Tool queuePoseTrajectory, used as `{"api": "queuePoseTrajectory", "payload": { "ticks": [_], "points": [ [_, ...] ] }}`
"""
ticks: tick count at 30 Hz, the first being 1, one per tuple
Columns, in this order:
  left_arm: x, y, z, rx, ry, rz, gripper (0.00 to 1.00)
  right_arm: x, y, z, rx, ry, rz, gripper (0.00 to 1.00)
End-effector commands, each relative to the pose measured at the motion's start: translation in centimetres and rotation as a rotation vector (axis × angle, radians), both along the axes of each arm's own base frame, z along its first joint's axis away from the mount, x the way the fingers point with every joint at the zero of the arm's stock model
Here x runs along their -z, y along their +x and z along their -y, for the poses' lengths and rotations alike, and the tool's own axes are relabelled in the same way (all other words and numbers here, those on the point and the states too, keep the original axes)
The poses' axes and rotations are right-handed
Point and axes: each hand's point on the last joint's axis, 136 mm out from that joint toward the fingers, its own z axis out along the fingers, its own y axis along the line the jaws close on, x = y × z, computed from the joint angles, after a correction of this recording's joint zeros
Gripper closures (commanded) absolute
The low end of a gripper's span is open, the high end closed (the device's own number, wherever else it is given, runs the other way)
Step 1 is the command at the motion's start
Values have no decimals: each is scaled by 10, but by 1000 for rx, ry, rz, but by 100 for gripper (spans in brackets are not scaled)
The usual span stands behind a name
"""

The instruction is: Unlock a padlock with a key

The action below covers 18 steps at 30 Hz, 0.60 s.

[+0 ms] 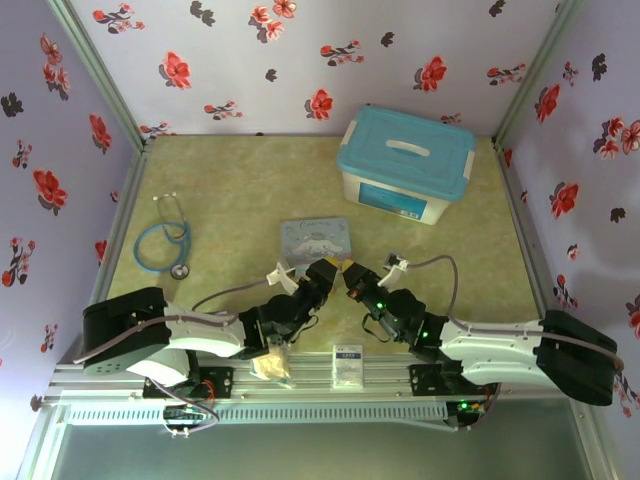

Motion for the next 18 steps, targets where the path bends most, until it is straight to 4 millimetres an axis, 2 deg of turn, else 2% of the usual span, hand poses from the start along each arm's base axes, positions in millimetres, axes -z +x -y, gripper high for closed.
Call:
{"api": "queuePoseTrajectory", "payload": {
  "ticks": [1,5,10,13,18],
  "points": [
    [-10,1,4,-13,-38,6,42,-23,3,-2,24,49,48,100],
    [-7,1,2,-17,-44,-5,42,-21,4,-2,29,44,43,100],
    [-10,1,3,-15,-53,7,63,-19,3,-7,20,50,34,100],
    [-8,1,1,-22,-50,4,65,-18,2,-10,13,48,33,100],
    [-8,1,-1,-27,-46,7,77,-17,0,-12,9,43,36,100]
  ]
}}
